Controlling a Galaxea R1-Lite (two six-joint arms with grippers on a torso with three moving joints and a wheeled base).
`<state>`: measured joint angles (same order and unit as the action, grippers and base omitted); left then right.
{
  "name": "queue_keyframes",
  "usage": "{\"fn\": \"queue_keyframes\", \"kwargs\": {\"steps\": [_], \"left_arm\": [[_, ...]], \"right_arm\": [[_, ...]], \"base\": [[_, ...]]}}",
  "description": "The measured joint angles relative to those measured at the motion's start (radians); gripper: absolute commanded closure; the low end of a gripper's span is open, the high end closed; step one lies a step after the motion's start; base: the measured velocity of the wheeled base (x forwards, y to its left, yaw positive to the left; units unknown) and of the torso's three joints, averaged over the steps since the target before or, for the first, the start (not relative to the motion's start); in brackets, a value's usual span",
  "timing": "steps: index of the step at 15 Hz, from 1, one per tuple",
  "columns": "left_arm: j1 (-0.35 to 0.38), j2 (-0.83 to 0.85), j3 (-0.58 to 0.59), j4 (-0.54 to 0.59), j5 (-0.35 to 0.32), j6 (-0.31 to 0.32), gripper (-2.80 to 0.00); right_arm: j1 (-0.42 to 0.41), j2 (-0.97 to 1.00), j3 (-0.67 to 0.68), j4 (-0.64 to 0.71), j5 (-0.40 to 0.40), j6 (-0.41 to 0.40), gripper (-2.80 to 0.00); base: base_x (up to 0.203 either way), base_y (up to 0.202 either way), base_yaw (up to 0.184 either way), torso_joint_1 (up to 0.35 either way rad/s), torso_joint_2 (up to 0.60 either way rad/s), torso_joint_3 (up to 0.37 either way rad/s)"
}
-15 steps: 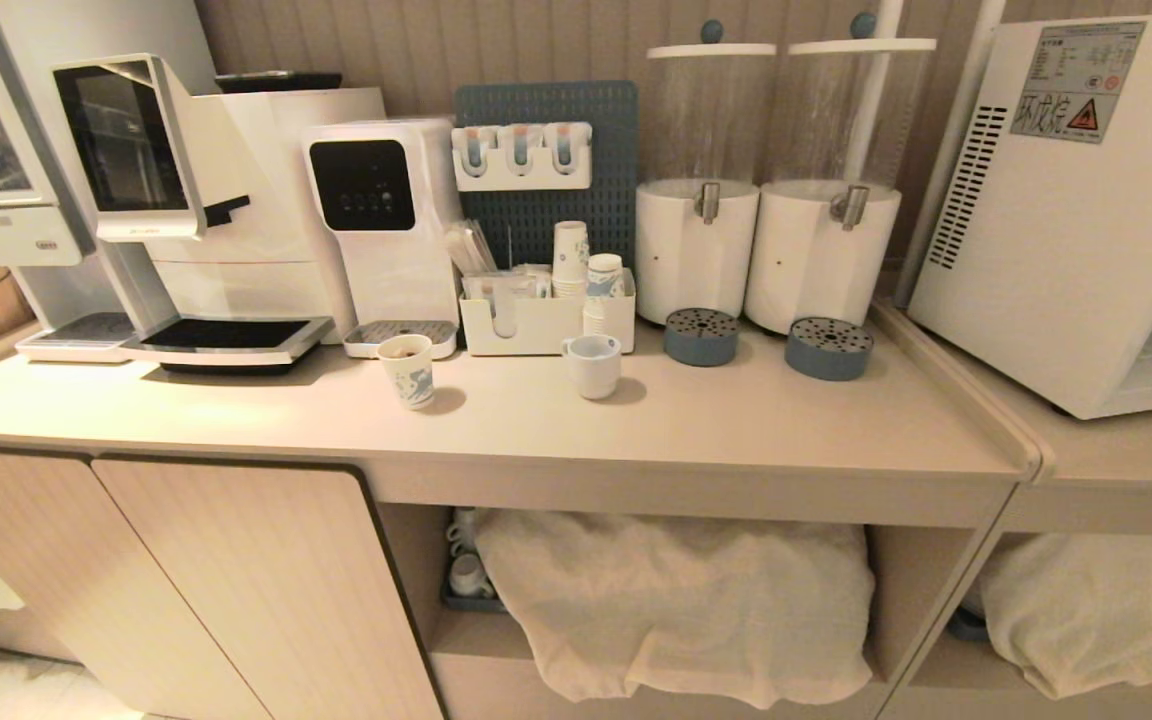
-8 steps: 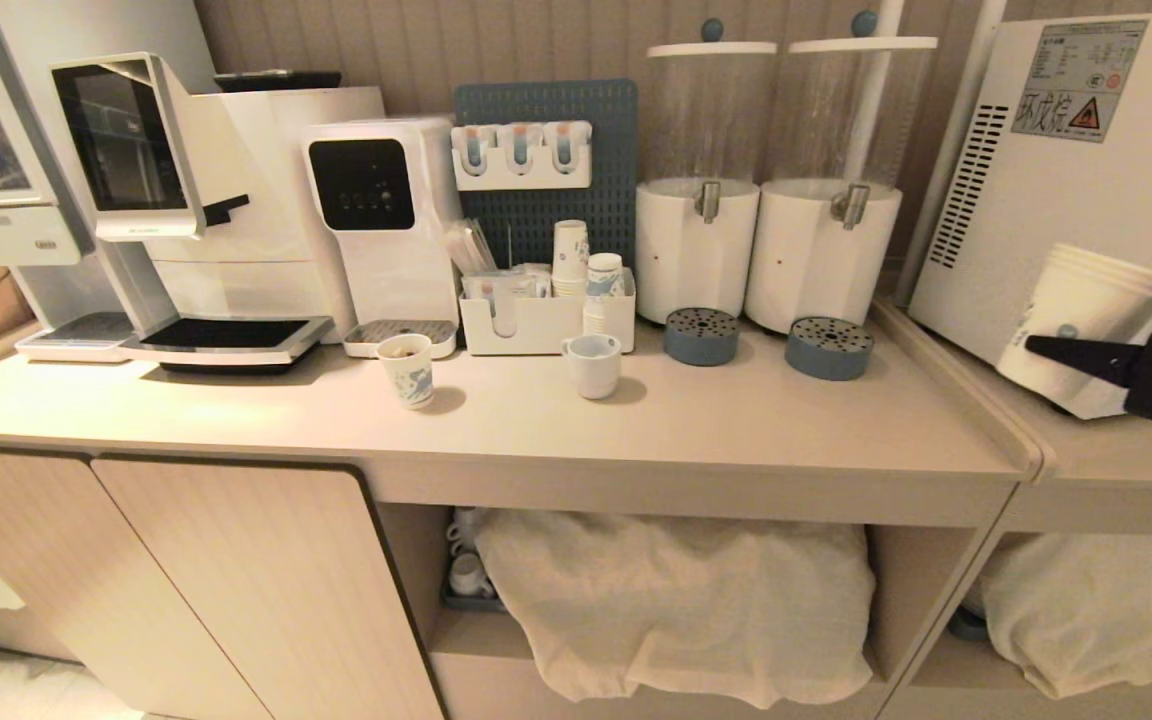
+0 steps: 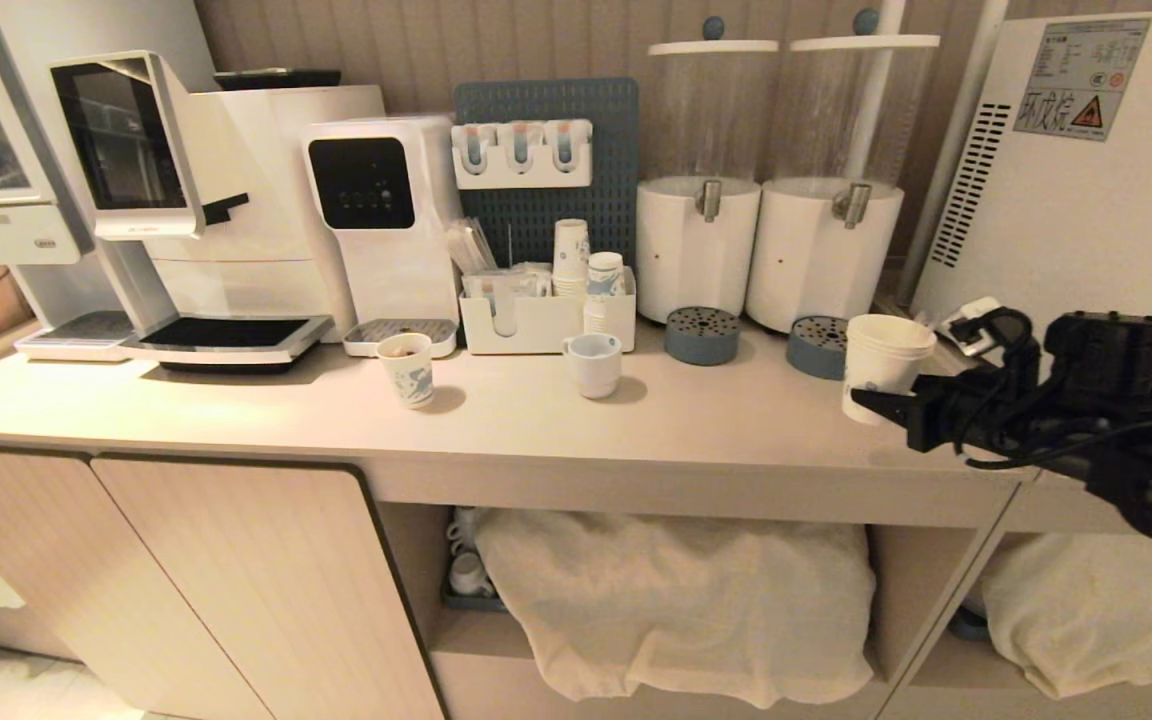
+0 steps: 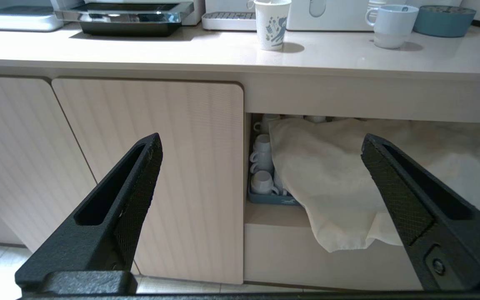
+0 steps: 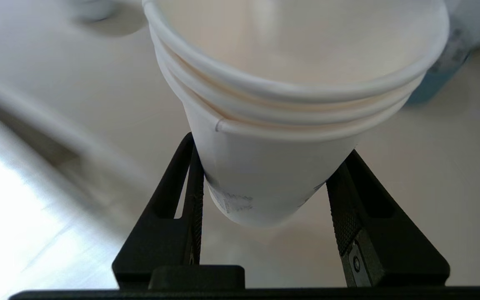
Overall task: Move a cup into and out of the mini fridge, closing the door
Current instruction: Place the paper cup on the table
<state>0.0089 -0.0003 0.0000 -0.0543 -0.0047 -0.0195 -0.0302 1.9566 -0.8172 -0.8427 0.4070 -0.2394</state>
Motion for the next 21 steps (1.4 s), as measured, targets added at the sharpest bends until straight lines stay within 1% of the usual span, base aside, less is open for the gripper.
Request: {"fn": "queue_keyframes", "kwargs": {"steps": [2,4,6,8,10,12,14,19,20,21], "left_arm": [[0.0,0.0,0.0,0.0,0.0,0.0,-2.8],[0.0,0.0,0.0,0.0,0.0,0.0,-2.8],[0.0,0.0,0.0,0.0,0.0,0.0,-2.8],[0.0,0.0,0.0,0.0,0.0,0.001,-2.8],[0.0,0.0,0.0,0.0,0.0,0.001,-2.8],[0.0,0.0,0.0,0.0,0.0,0.001,-2.8],[0.0,0.0,0.0,0.0,0.0,0.001,-2.8],[0.0,0.0,0.0,0.0,0.0,0.002,-2.8],[0.0,0.0,0.0,0.0,0.0,0.002,-2.8],[0.0,0.0,0.0,0.0,0.0,0.002,-2.8]], "right_arm": [[0.044,0.126,-0.083,-0.123,-0.107,-0.017,0.0],[0.068,0.215,-0.165,-0.16,-0.174,-0.02,0.0],[0.075,0.287,-0.221,-0.171,-0.205,-0.022,0.0],[0.078,0.328,-0.24,-0.161,-0.246,-0.02,0.0],[0.08,0.352,-0.247,-0.148,-0.256,-0.015,0.0],[0.079,0.36,-0.267,-0.106,-0.266,0.01,0.0],[0.079,0.365,-0.293,-0.078,-0.293,0.06,0.0],[0.089,0.371,-0.31,-0.056,-0.346,0.069,0.0],[0.09,0.374,-0.313,-0.054,-0.348,0.069,-2.8],[0.09,0.374,-0.315,-0.048,-0.349,0.069,-2.8]], "base": [[0.0,0.0,0.0,0.0,0.0,0.0],[0.0,0.0,0.0,0.0,0.0,0.0],[0.0,0.0,0.0,0.0,0.0,0.0],[0.0,0.0,0.0,0.0,0.0,0.0],[0.0,0.0,0.0,0.0,0.0,0.0],[0.0,0.0,0.0,0.0,0.0,0.0],[0.0,0.0,0.0,0.0,0.0,0.0],[0.0,0.0,0.0,0.0,0.0,0.0],[0.0,0.0,0.0,0.0,0.0,0.0],[0.0,0.0,0.0,0.0,0.0,0.0]]}}
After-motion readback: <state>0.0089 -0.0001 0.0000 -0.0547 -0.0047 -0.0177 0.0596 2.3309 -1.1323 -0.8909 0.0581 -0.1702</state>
